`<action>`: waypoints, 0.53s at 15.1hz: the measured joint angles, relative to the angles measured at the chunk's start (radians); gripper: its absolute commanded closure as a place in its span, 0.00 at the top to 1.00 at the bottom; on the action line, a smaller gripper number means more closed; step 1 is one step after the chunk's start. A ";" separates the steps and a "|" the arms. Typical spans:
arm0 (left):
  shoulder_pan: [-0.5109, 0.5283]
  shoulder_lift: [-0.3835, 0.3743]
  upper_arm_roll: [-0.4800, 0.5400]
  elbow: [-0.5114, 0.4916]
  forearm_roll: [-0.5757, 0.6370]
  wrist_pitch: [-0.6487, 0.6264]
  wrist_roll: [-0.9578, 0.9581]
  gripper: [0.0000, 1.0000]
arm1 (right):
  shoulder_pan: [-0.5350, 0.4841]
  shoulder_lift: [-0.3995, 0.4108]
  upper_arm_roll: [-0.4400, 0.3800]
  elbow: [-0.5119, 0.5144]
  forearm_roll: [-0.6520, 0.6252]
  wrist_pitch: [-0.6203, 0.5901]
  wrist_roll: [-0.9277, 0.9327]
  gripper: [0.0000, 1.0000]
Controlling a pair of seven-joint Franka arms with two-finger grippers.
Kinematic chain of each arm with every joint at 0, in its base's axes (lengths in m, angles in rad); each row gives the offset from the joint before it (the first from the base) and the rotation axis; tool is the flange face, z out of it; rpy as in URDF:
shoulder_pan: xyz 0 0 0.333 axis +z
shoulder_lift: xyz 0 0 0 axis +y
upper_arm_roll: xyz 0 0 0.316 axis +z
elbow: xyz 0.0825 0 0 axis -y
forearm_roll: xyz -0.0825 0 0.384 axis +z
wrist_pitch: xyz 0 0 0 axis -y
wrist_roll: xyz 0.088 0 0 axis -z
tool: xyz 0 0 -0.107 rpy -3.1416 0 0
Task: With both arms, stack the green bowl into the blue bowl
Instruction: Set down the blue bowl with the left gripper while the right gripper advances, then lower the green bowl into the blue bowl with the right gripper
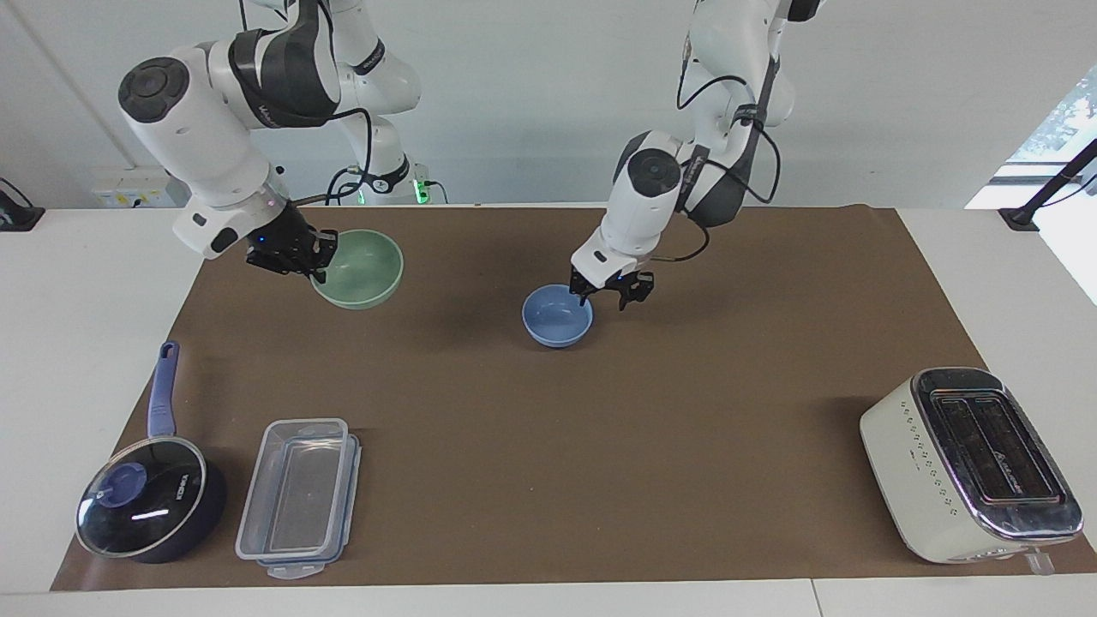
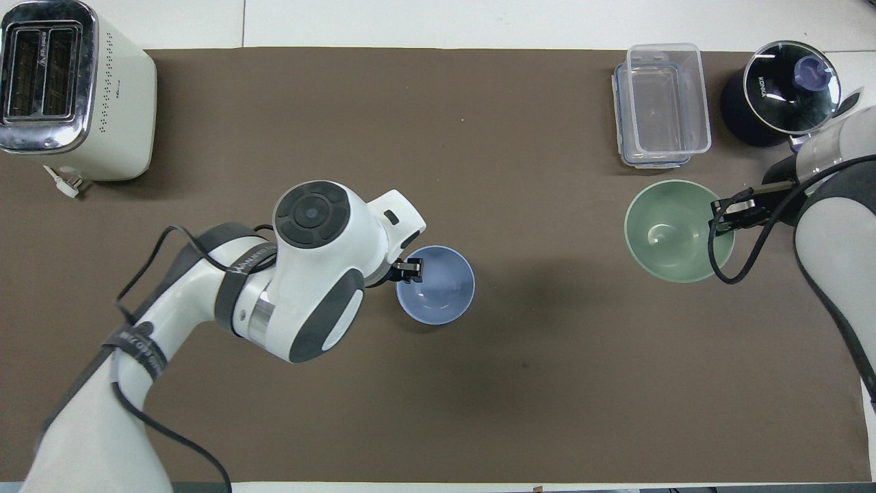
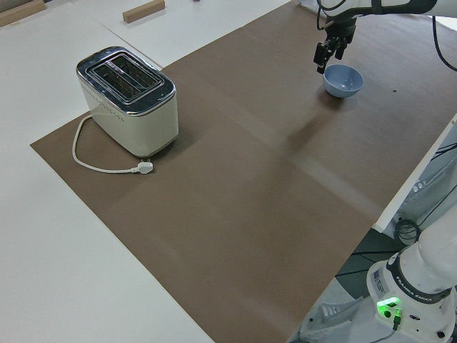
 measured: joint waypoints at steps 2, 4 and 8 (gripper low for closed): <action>0.114 -0.072 0.006 0.016 -0.001 -0.093 0.083 1.00 | 0.009 0.007 0.100 -0.006 0.011 0.063 0.173 0.00; 0.229 -0.120 0.011 0.041 -0.001 -0.183 0.178 1.00 | 0.044 0.021 0.163 -0.039 0.028 0.160 0.296 0.00; 0.344 -0.137 0.015 0.101 0.059 -0.272 0.254 1.00 | 0.132 0.058 0.172 -0.183 0.037 0.376 0.342 0.00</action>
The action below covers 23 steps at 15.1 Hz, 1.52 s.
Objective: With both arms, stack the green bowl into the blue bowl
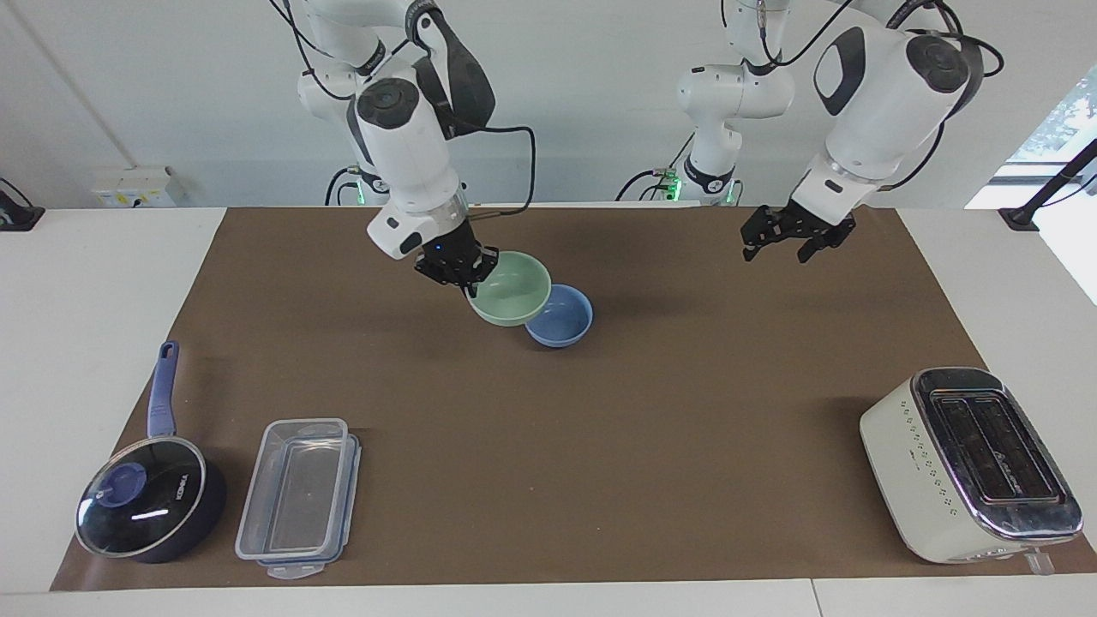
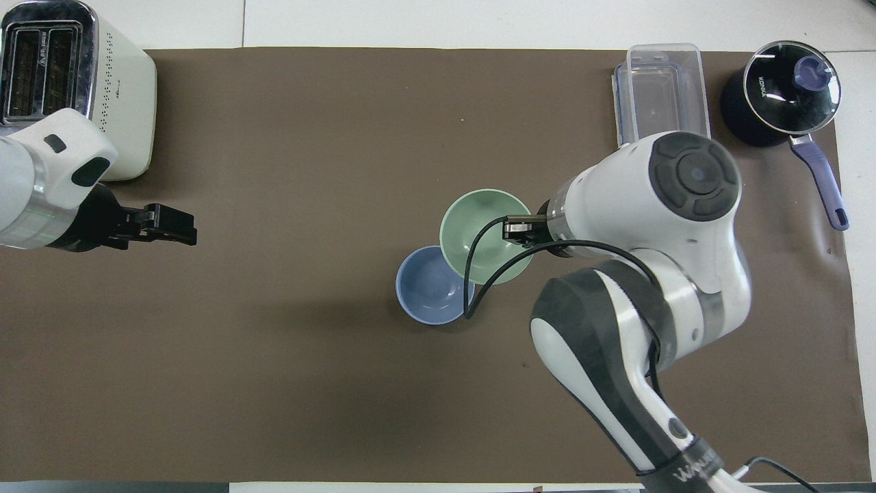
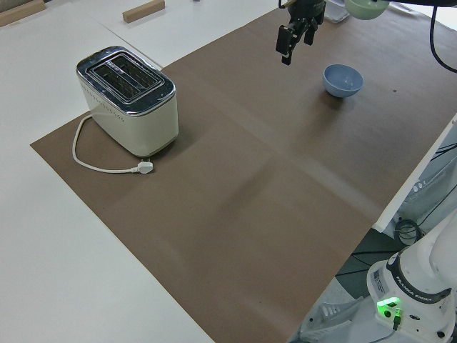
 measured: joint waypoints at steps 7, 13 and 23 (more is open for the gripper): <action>0.005 0.032 -0.001 0.216 0.059 -0.246 -0.003 1.00 | 0.071 0.023 0.000 -0.114 0.073 0.164 0.054 0.00; 0.013 0.049 -0.001 0.212 0.064 -0.248 0.014 1.00 | 0.119 0.029 0.000 -0.165 0.081 0.212 0.062 0.00; 0.072 0.051 -0.004 0.213 0.065 -0.197 0.070 1.00 | 0.126 0.039 0.000 -0.188 0.081 0.251 0.063 0.00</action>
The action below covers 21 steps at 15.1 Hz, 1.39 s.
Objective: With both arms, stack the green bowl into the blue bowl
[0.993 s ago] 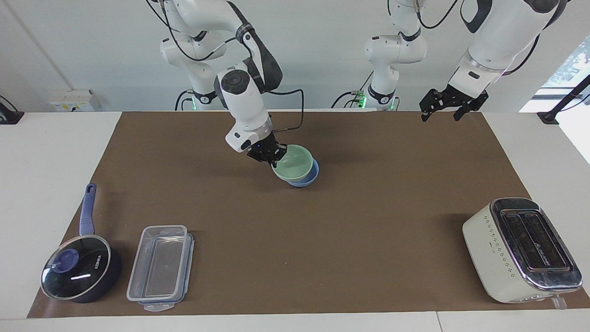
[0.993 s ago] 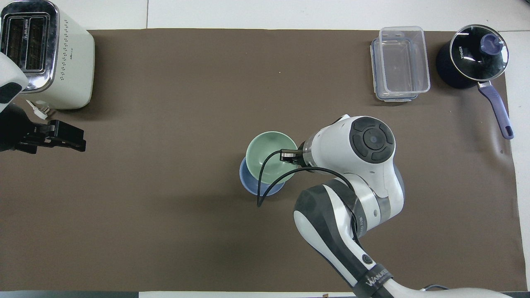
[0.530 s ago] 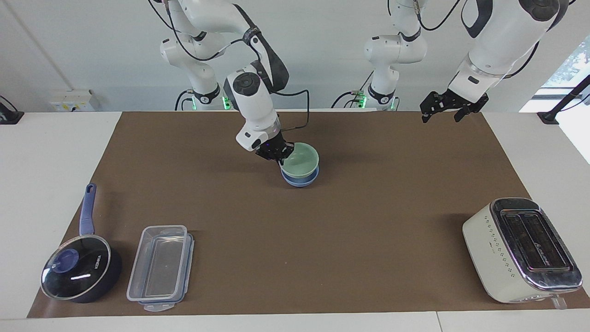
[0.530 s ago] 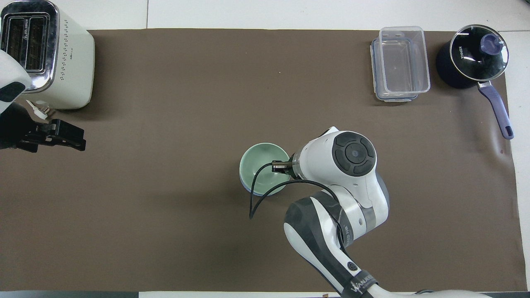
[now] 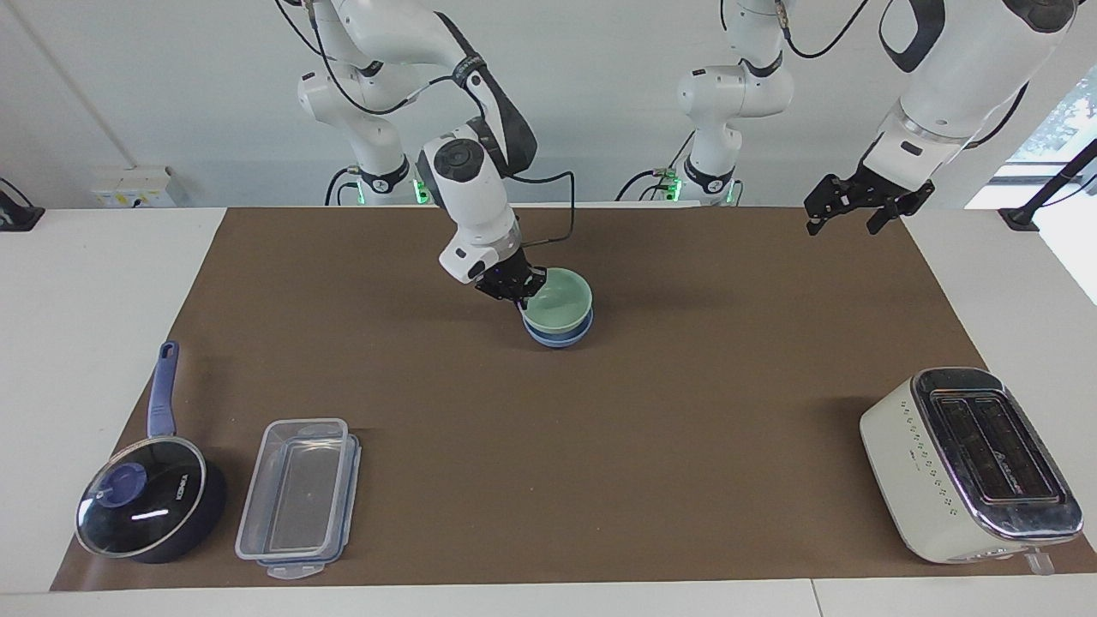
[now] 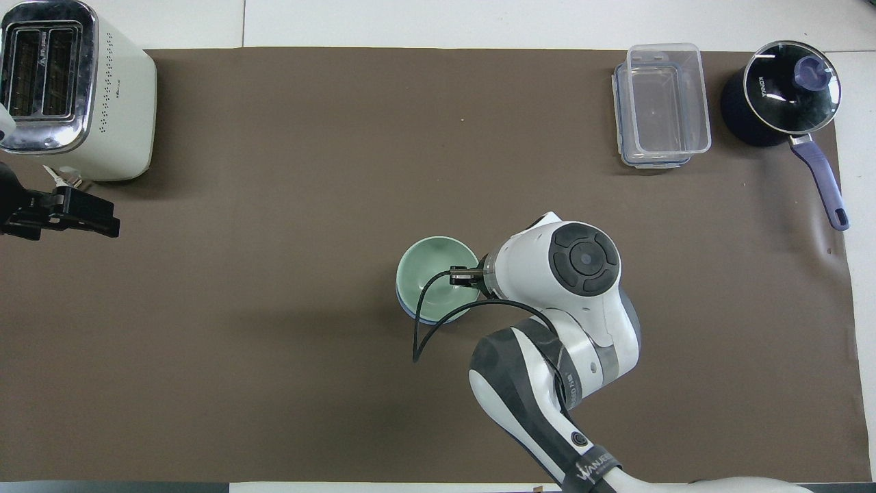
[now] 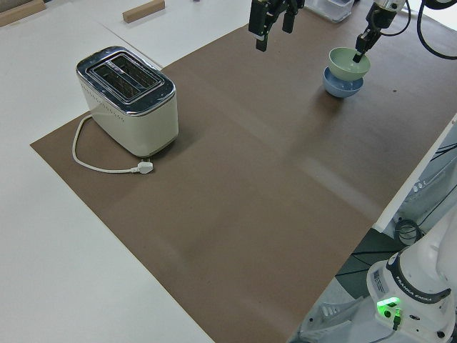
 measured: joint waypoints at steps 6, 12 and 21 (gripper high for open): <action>0.008 0.001 -0.007 0.000 0.000 -0.004 0.004 1.00 | 0.017 0.025 0.000 0.000 0.000 0.008 0.000 0.00; 0.008 0.000 -0.010 0.000 0.000 -0.004 0.004 1.00 | 0.017 0.025 0.000 0.000 0.000 0.008 0.000 0.00; 0.012 0.000 -0.009 0.000 0.000 -0.004 0.004 1.00 | 0.015 0.025 -0.004 0.002 0.000 0.009 0.000 0.85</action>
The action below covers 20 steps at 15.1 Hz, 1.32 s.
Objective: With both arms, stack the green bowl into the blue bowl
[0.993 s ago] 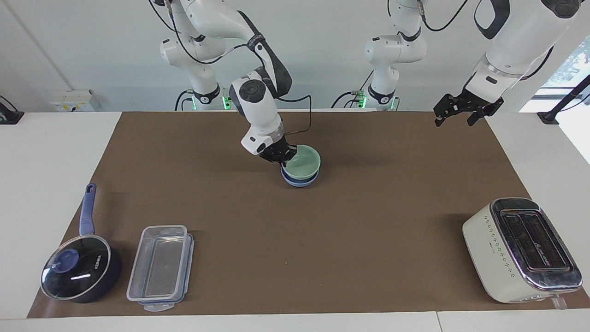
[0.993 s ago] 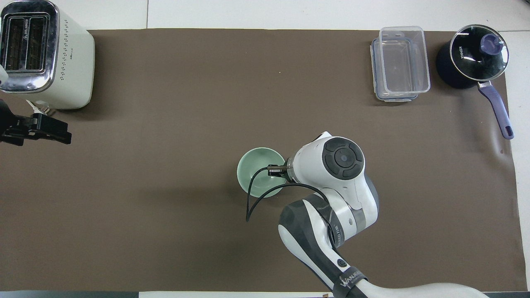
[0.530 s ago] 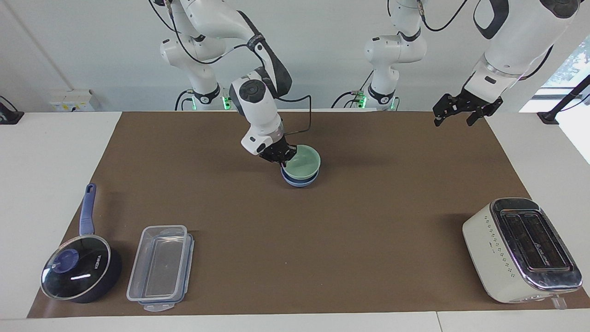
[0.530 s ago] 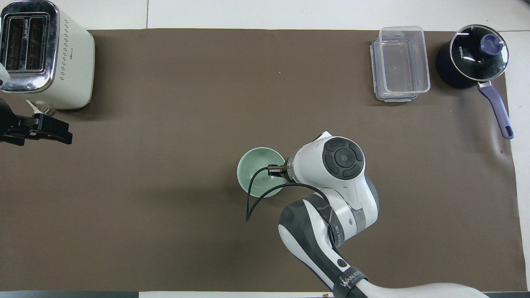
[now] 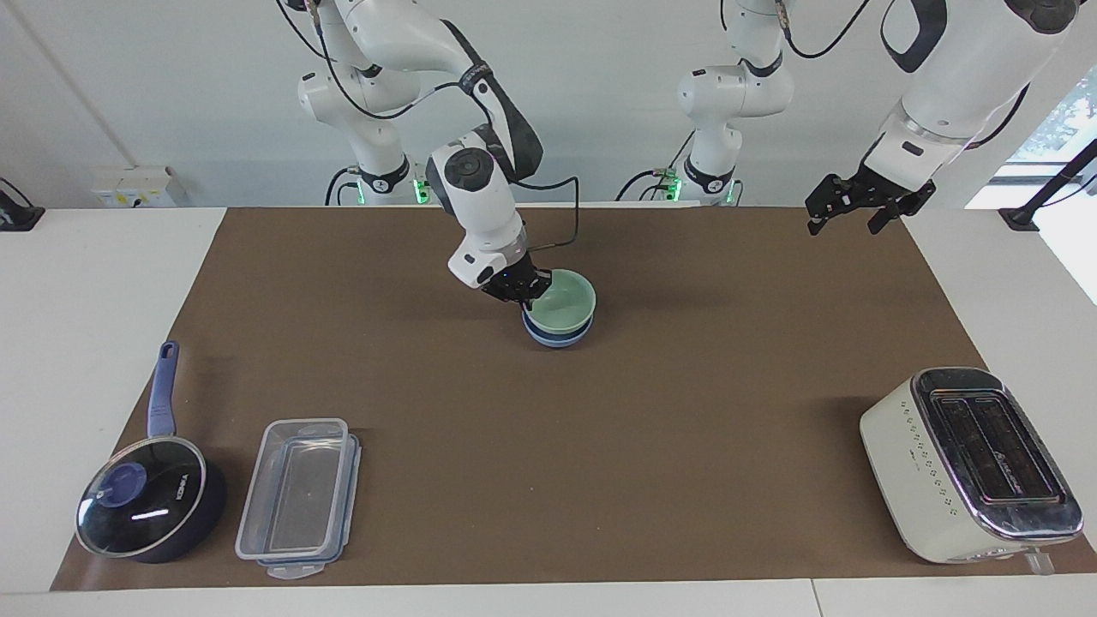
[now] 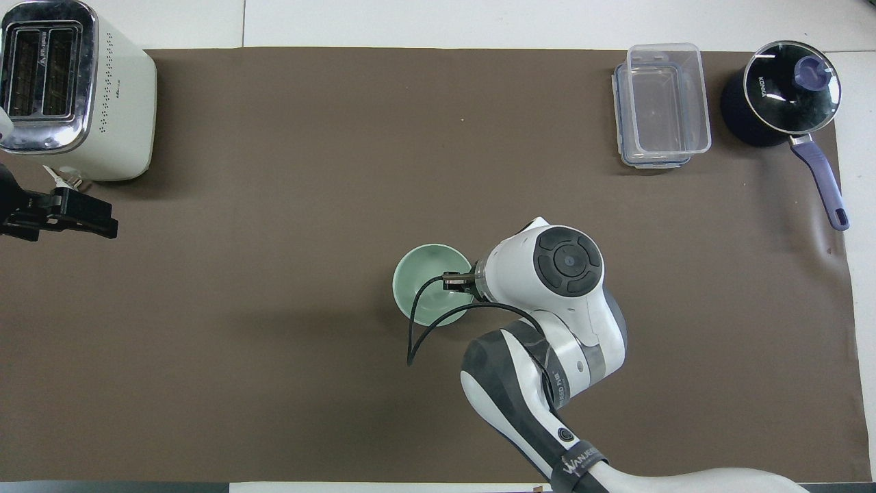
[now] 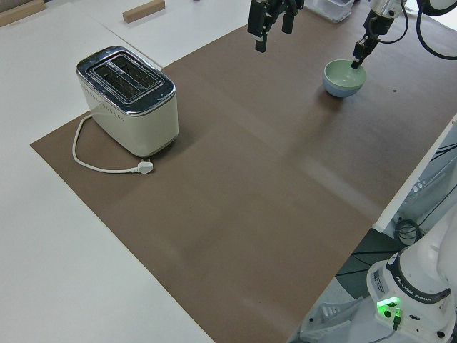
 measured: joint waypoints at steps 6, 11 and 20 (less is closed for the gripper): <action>0.001 0.000 0.000 0.000 0.000 0.000 0.000 1.00 | -0.012 0.000 -0.006 0.055 0.000 -0.028 0.000 0.95; 0.003 0.000 0.000 0.000 0.000 0.000 0.000 1.00 | -0.157 -0.011 -0.014 0.292 -0.109 -0.329 -0.005 1.00; 0.005 0.000 0.000 0.000 0.000 0.000 0.000 1.00 | -0.382 -0.098 -0.078 0.623 -0.234 -0.892 -0.303 1.00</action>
